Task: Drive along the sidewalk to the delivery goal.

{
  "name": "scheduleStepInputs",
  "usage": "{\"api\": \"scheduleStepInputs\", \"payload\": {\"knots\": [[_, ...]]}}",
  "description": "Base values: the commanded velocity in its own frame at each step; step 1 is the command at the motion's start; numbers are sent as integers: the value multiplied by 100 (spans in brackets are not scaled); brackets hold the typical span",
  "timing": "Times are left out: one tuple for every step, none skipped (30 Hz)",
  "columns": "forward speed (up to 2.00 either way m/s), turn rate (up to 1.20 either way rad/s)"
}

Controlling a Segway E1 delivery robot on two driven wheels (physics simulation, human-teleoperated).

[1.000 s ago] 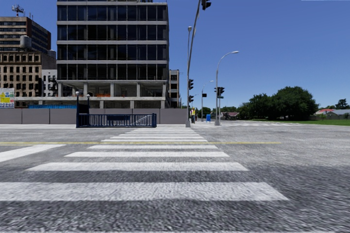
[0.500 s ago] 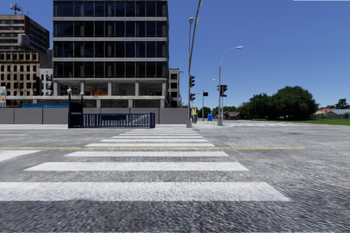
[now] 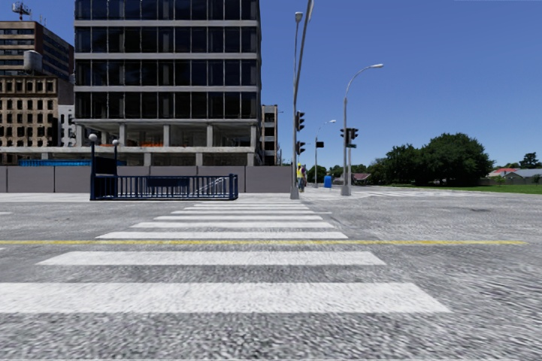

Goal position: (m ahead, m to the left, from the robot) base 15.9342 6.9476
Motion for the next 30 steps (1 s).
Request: {"api": "scheduleStepInputs", "payload": {"knots": [[200,0],[200,0],[200,0],[200,0],[200,0],[200,0],[200,0],[200,0],[200,0],[200,0],[200,0],[200,1],[200,7],[200,7],[200,14],[200,19],[200,24],[200,29],[200,36],[200,38],[200,27],[200,11],[200,0],[200,0],[200,0],[200,0],[200,0],[200,0],[200,0],[200,0]]}}
